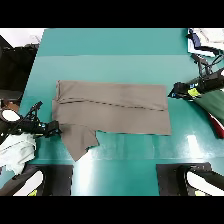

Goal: Fold the shirts.

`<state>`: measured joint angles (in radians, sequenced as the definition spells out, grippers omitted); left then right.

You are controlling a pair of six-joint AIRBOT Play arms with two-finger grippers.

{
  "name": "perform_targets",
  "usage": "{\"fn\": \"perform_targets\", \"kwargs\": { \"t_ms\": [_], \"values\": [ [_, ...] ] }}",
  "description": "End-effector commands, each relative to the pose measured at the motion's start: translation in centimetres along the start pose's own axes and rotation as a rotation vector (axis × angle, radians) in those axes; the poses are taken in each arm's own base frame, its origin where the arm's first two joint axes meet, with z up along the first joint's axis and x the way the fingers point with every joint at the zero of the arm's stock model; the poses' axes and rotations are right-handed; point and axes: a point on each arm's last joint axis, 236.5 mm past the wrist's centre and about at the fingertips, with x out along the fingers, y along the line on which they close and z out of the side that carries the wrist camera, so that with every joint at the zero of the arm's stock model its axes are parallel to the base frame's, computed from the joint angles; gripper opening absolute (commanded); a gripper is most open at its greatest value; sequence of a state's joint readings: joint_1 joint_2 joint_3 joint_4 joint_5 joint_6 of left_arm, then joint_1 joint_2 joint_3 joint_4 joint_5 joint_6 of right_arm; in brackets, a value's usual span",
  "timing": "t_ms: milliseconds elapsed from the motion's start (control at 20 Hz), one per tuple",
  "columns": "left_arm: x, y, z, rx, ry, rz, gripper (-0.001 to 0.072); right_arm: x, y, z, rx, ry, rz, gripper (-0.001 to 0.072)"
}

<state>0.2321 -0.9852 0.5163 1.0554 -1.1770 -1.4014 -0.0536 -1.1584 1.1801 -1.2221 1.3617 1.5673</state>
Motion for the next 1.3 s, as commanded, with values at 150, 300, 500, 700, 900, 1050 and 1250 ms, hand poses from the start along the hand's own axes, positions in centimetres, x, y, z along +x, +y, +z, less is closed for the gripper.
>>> {"fn": "perform_targets", "kwargs": {
  "t_ms": [150, 300, 500, 700, 900, 1050, 1250],
  "values": [
    [-0.8, -1.0, -0.9, 0.066, 0.045, -0.026, 0.0026, 1.2, -1.4, -5.5, -0.001, 0.149, -0.006, 0.0337],
    [-1.8, -1.9, -1.0, 0.129, 0.068, -0.046, 0.0026, 2.8, -5.1, -10.0, 0.114, 0.210, -0.014, 0.0338],
    [-2.2, -2.9, -0.4, 0.126, 0.045, -0.079, 0.0026, 5.0, -7.6, -13.9, 0.260, 0.246, 0.084, 0.0351],
    [-2.2, -3.0, -0.4, 0.124, 0.047, -0.085, 0.0027, 6.9, -9.1, -14.5, 0.359, 0.195, 0.096, 0.0351],
    [-2.2, -3.0, -0.5, 0.125, 0.048, -0.086, 0.0027, 8.3, -9.3, -15.6, 0.393, 0.265, 0.113, 0.0349],
    [-2.2, -3.1, -0.5, 0.125, 0.052, -0.087, 0.0027, 8.9, -8.9, -15.6, 0.404, 0.289, 0.147, 0.0336],
    [-2.2, -3.0, -0.5, 0.124, 0.048, -0.086, 0.0027, 9.0, -8.9, -15.8, 0.392, 0.296, 0.140, 0.0305]
  ]
}}
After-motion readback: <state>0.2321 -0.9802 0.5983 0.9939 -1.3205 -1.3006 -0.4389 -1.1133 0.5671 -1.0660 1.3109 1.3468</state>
